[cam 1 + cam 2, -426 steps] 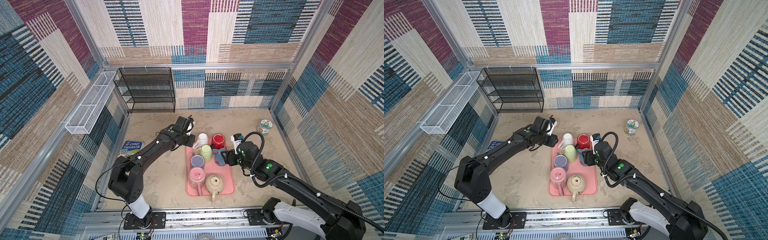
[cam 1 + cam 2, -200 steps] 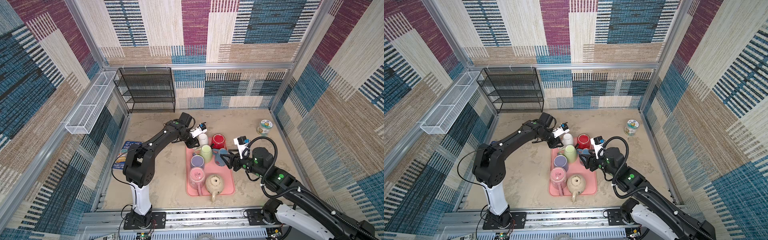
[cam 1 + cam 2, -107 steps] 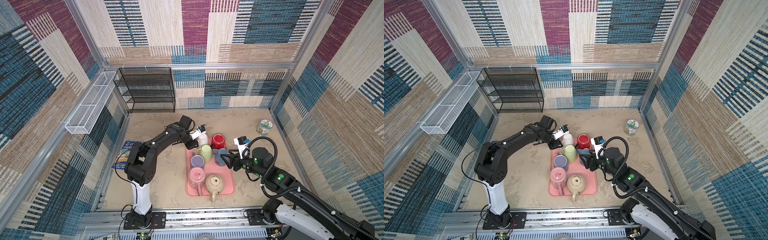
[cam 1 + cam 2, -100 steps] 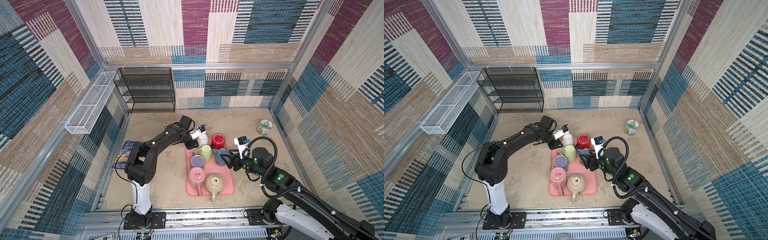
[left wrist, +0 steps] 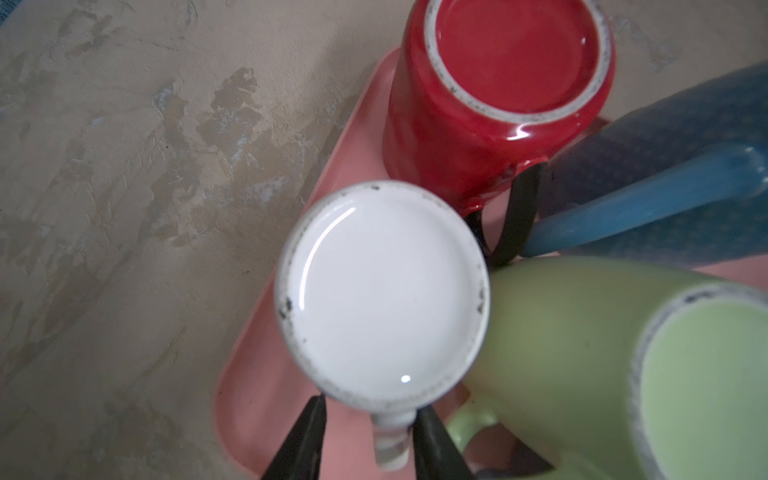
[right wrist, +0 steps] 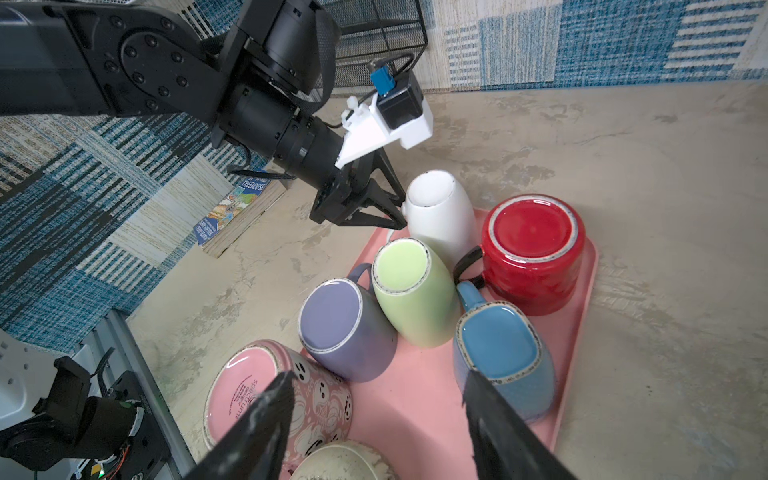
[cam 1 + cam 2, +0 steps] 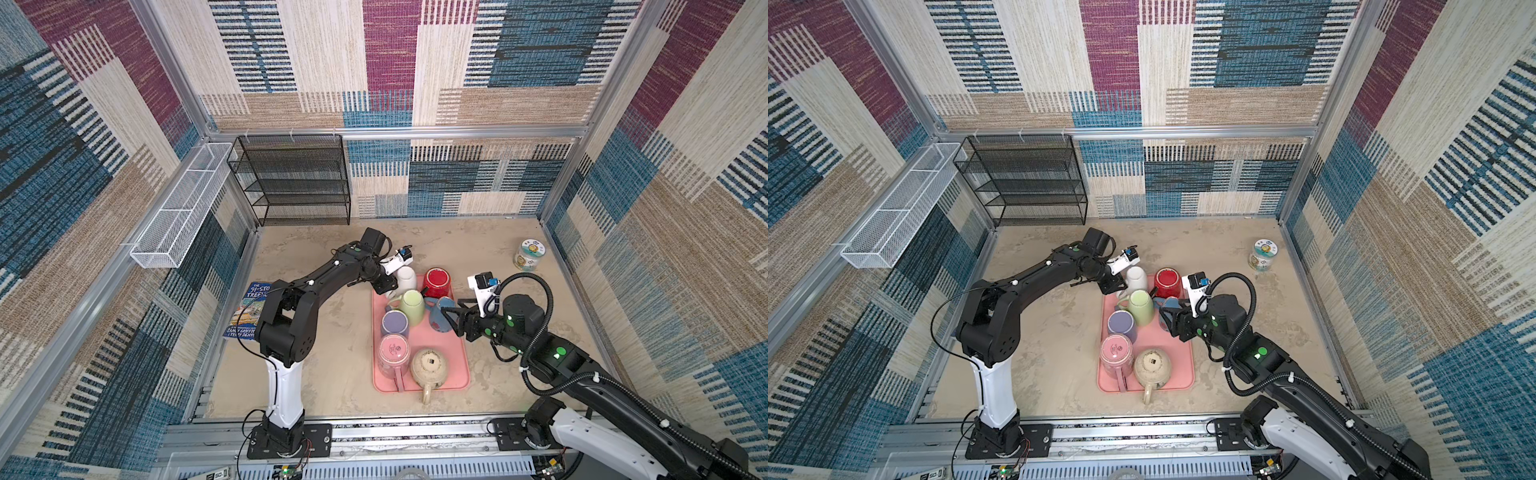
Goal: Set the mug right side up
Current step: 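Lower the left gripper onto the upside-down white mug and close on its base, then lift the white mug off the tray with the left gripper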
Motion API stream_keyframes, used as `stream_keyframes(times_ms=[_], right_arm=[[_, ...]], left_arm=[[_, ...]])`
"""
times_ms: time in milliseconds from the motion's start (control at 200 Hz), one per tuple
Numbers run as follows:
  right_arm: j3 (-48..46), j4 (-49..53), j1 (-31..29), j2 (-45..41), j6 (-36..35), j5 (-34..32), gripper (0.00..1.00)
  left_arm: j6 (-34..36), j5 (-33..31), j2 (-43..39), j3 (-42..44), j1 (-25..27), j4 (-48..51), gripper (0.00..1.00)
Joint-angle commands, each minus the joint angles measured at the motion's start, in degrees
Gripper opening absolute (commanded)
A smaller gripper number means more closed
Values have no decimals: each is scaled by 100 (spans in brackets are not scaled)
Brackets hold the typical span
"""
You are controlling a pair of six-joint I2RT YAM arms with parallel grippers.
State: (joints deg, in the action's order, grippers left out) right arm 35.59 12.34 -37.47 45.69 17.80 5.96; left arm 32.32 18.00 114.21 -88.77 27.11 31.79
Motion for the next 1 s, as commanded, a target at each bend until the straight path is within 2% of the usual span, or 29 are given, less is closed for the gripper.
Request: stream_keyframes(times_ms=[0,631,731,992], right_arm=[[6,-98,-5,24,12,-9,67],[-85,-120,-4,-8,97,-82,68],[-88,-113,-4,-13,118,-92,68],[-89,-122,1,-21,116,-100,68]], left_arm=[[60,33,48,-23,-5,72,38],[3,-60,272,-12,15,62,30],[3,-85,274,8,13,53,25],[12,-45,190,35,20,57,3]])
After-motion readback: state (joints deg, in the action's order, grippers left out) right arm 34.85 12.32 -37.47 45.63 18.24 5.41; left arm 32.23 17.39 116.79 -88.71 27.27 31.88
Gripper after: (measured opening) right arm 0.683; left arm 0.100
